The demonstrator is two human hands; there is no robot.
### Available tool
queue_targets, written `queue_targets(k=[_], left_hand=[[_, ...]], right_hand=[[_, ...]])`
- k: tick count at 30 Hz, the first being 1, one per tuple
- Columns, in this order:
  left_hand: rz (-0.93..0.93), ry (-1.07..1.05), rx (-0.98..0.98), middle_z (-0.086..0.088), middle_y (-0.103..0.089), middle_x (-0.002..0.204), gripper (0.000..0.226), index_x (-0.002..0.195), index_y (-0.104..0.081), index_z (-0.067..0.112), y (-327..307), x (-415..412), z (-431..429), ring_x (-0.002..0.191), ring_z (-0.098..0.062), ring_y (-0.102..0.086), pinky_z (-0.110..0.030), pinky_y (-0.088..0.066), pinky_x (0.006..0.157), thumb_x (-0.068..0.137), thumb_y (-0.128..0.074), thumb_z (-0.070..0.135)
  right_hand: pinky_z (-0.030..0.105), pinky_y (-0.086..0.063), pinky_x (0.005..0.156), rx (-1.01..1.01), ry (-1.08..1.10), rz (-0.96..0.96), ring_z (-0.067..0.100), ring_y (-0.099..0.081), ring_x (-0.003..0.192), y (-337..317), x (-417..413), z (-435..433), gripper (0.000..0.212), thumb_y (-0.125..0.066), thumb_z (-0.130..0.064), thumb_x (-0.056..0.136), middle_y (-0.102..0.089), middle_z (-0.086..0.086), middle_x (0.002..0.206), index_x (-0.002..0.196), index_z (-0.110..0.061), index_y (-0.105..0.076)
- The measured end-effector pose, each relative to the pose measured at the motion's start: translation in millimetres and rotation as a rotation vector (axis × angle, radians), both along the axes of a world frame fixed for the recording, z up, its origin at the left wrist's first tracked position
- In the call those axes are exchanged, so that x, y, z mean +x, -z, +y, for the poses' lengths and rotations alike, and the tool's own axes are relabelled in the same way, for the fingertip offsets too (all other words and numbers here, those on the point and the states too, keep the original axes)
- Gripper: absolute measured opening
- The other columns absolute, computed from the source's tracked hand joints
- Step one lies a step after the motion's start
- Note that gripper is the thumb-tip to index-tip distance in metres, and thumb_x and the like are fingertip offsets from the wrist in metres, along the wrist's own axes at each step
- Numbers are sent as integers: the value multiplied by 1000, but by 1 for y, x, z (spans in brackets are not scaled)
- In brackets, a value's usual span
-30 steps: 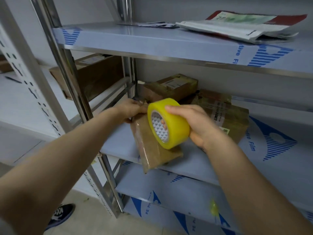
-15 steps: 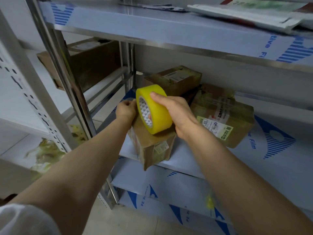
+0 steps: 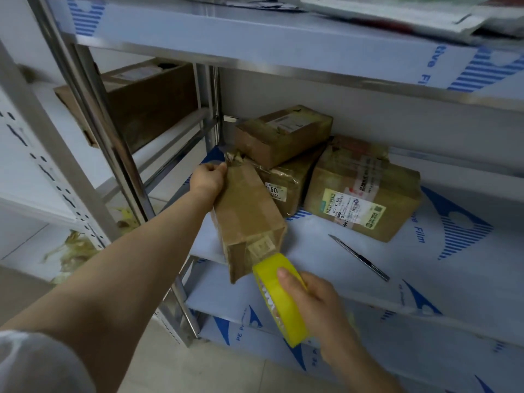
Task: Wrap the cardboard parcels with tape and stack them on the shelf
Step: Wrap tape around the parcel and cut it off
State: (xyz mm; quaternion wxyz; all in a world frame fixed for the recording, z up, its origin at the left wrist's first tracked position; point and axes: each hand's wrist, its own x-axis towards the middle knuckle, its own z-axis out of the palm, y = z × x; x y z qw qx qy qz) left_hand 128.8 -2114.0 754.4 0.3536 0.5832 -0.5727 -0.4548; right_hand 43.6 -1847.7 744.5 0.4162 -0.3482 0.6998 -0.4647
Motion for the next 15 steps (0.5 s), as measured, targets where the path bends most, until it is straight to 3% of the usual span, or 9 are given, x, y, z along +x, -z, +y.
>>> queue_targets(k=[2, 4, 6, 8, 9, 11, 13, 15], left_hand=[[-484, 77, -186, -12, -59, 114, 24, 108, -58, 19, -2, -3, -4, 116, -32, -52, -54, -29, 109, 100, -38, 29], [-912, 164, -389, -12, -54, 129, 36, 122, -56, 17, -9, -12, -3, 130, -32, -40, -59, -4, 114, 99, -32, 31], [-1002, 276, -428, -16, -40, 144, 71, 143, -36, 12, -11, -24, 2, 138, -33, -30, -55, -1, 115, 94, -21, 61], [-1027, 332, -411, -21, -31, 149, 100, 149, -18, 5, -6, -31, 7, 137, -37, -28, -49, -16, 112, 82, -15, 80], [-1048, 316, -432, -22, -36, 145, 100, 147, -23, 3, -4, -32, 7, 133, -37, -35, -47, -26, 107, 83, -17, 79], [-1084, 257, -517, -21, -57, 122, 78, 128, -50, 4, -3, -32, -4, 112, -36, -54, -41, -42, 86, 92, -20, 67], [-1076, 251, -568, -14, -62, 96, 55, 100, -61, 9, -5, -34, -17, 91, -32, -60, -34, -41, 70, 98, -25, 51], [-1099, 257, -600, -10, -59, 87, 37, 85, -56, 15, -6, -39, -29, 80, -28, -56, -32, -37, 67, 99, -31, 38]], right_hand=[[17, -38, 50, -27, 28, -50, 7, -50, 48, 20, 3, -4, 40, -62, -39, 87, -51, -5, 49, 58, -14, -52], [23, -40, 56, -38, 30, -72, 12, -52, 56, 33, 6, -9, 39, -63, -37, 88, -53, 0, 56, 60, -10, -55], [27, -38, 58, -66, 42, -89, 17, -48, 58, 39, 9, -13, 38, -64, -35, 87, -49, 2, 56, 57, -16, -54], [28, -41, 57, -96, 73, -120, 18, -51, 57, 41, 12, -16, 37, -67, -38, 86, -51, 1, 54, 55, -20, -55], [30, -43, 57, -101, 87, -130, 18, -54, 56, 41, 12, -17, 37, -68, -42, 84, -54, 4, 54, 56, -19, -57], [32, -43, 58, -108, 93, -108, 21, -54, 57, 39, 10, -20, 41, -64, -51, 75, -54, 13, 58, 59, -14, -56], [33, -41, 58, -112, 83, -59, 21, -51, 58, 39, 6, -21, 47, -60, -53, 72, -52, 17, 60, 61, -8, -54], [32, -38, 57, -119, 79, -33, 19, -48, 57, 40, 3, -23, 46, -58, -55, 72, -48, 11, 58, 58, -11, -52]])
